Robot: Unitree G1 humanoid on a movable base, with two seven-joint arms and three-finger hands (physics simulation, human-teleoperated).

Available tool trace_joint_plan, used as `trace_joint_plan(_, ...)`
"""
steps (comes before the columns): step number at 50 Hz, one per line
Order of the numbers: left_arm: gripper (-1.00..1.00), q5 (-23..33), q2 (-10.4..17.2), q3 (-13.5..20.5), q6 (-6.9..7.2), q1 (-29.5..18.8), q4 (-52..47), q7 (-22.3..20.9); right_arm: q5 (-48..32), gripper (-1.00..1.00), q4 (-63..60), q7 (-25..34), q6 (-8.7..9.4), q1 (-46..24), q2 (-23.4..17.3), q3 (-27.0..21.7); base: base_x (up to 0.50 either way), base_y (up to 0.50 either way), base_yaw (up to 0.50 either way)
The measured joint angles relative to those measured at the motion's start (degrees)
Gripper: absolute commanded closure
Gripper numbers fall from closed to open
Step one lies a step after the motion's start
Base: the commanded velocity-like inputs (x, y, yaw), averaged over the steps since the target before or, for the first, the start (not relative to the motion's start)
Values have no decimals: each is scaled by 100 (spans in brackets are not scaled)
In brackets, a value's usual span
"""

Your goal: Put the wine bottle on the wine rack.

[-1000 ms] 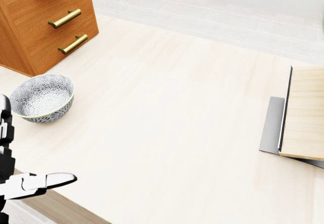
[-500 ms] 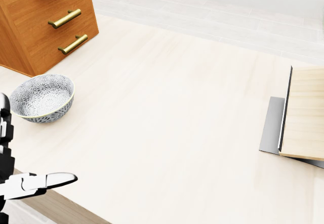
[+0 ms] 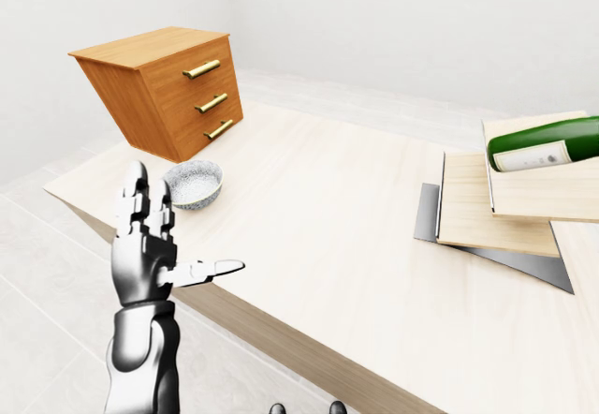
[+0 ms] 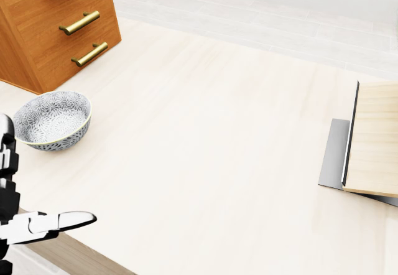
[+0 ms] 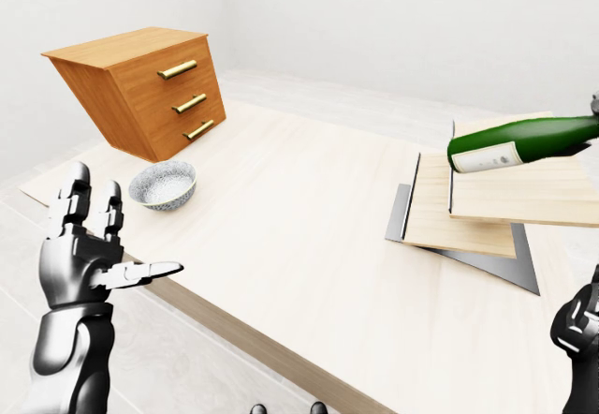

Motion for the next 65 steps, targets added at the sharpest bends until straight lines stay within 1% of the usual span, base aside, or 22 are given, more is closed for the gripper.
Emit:
trace_joint_plan(9,-100,4,3,-5,0,-7,42,-5,-172,100,126,44,0,-30,113,2,0,0,0)
trace_joint_plan(25,-100,-4,14,10,0,-7,57,-10,-437,100,290,64,0,-199,123,-101,0,0,0)
trace_joint_plan(48,-100,4,19,22,0,-13,0,-2,-747,100,488,-196,0,-406,120,-204,0,0,0)
trace_joint_plan(65,-100,20,23,12,0,-54,94,2,-841,100,543,-483,0,-299,24,-720,0,0,0)
